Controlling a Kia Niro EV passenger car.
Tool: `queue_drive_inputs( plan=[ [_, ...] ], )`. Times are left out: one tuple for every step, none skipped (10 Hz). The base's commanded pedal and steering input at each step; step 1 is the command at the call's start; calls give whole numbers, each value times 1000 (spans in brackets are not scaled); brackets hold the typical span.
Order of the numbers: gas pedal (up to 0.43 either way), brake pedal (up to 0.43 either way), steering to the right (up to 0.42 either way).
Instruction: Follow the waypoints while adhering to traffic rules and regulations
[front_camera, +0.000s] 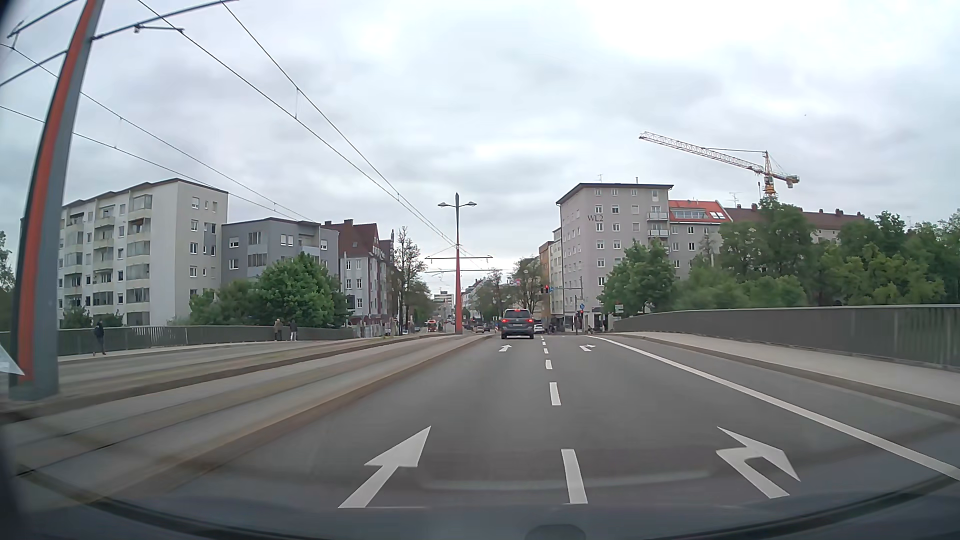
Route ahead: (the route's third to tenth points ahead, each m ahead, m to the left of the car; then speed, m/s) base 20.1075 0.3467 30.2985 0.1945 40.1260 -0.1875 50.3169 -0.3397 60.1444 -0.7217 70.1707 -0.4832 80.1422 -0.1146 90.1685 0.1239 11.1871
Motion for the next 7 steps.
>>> queue_drive_inputs(
  plan=[
    [67,0,3],
    [67,0,4],
    [67,0,4],
    [79,0,4],
    [79,0,4],
    [79,0,4],
    [79,0,4]
  ],
)
